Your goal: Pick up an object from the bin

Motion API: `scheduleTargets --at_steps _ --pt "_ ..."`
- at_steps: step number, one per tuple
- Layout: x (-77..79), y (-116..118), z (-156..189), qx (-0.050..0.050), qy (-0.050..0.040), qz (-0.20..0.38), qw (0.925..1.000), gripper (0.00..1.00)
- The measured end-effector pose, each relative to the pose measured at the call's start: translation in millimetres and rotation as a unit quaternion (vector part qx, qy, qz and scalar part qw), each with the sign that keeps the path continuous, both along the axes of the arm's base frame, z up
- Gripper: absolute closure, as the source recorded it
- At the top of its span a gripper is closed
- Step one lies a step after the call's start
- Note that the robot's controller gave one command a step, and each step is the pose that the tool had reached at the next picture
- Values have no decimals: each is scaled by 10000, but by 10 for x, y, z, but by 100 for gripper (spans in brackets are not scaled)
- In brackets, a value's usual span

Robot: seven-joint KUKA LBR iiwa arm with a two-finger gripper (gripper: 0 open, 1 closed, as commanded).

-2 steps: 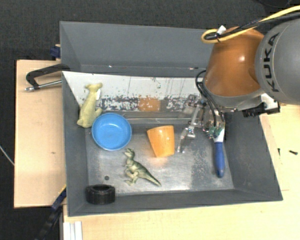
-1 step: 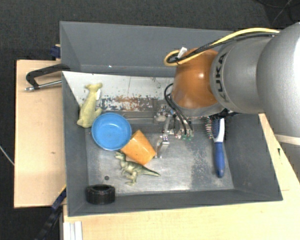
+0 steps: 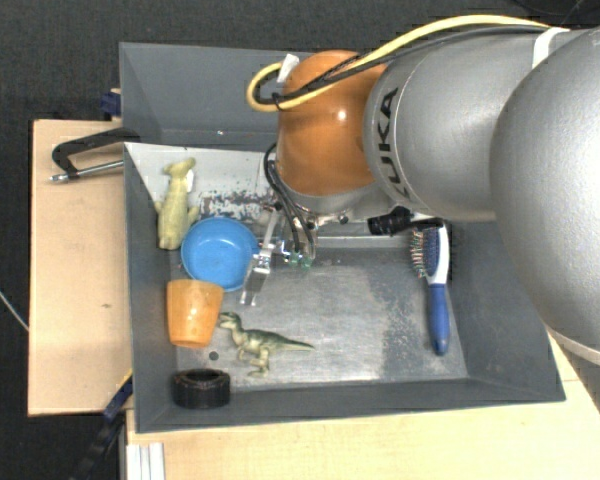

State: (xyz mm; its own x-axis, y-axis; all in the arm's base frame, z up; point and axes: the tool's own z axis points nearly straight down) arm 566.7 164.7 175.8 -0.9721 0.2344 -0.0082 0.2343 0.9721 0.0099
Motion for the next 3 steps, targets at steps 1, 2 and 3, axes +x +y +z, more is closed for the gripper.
scheduleTargets --at_steps 1,2,3 --pt "-204 55 -839 -12 -14 1240 9923 0" --pt "-249 29 -883 -35 87 1237 9923 100" --pt "-488 34 725 -43 -27 2605 9654 100"
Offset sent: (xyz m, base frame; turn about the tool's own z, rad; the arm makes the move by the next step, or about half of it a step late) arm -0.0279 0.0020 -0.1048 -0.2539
